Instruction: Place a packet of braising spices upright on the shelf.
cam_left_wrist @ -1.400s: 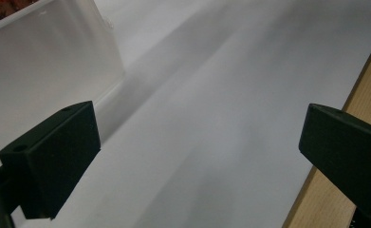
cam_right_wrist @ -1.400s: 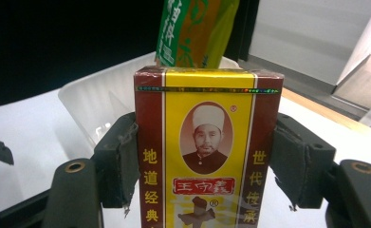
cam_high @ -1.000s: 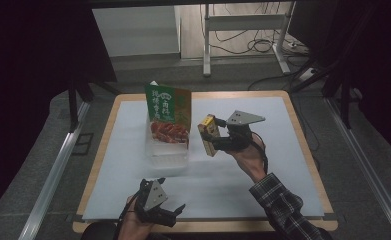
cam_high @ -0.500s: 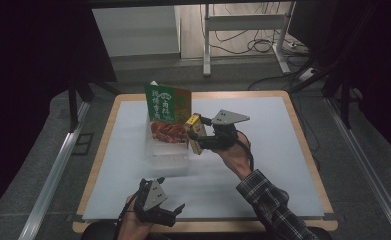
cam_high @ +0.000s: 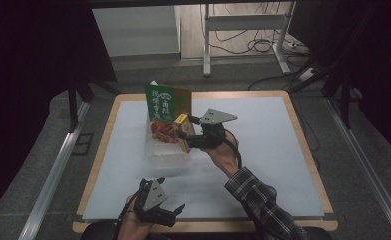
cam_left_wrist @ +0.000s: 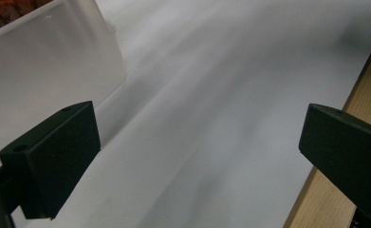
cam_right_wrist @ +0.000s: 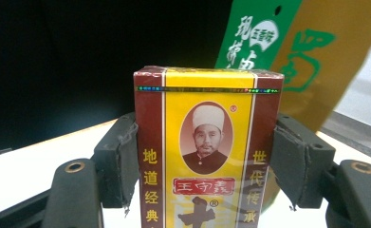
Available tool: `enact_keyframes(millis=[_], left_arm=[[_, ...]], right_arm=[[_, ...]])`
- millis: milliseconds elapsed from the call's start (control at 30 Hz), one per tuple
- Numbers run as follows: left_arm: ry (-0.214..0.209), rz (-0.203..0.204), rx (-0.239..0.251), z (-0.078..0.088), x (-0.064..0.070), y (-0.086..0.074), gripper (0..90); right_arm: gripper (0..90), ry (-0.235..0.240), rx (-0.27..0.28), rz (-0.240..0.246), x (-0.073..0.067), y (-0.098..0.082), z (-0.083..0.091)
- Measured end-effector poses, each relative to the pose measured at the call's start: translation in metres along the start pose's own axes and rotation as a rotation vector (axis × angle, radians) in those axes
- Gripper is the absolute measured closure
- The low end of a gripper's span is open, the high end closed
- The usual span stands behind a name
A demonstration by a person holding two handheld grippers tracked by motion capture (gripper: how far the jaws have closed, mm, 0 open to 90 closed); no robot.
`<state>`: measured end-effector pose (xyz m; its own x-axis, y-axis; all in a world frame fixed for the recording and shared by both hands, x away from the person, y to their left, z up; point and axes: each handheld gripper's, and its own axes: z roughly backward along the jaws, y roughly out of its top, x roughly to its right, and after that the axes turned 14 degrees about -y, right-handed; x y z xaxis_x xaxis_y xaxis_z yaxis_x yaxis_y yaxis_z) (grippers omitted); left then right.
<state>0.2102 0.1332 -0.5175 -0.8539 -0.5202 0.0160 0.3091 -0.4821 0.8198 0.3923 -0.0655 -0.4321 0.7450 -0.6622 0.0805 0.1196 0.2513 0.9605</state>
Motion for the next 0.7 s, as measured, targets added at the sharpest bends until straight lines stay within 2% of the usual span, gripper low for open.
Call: enact_keyframes(millis=[400, 700], left_arm=[[-0.003, 0.002, 0.002, 0.0, 0.0, 0.0, 0.0], [-0.004, 0.0, 0.001, -0.001, 0.001, 0.0, 0.0]], right_arm=[[31.9, 0.039, 0.006, -0.012, -0.017, -0.001, -0.02], [31.9, 0.06, -0.002, -0.038, -0.026, -0.011, -0.032]])
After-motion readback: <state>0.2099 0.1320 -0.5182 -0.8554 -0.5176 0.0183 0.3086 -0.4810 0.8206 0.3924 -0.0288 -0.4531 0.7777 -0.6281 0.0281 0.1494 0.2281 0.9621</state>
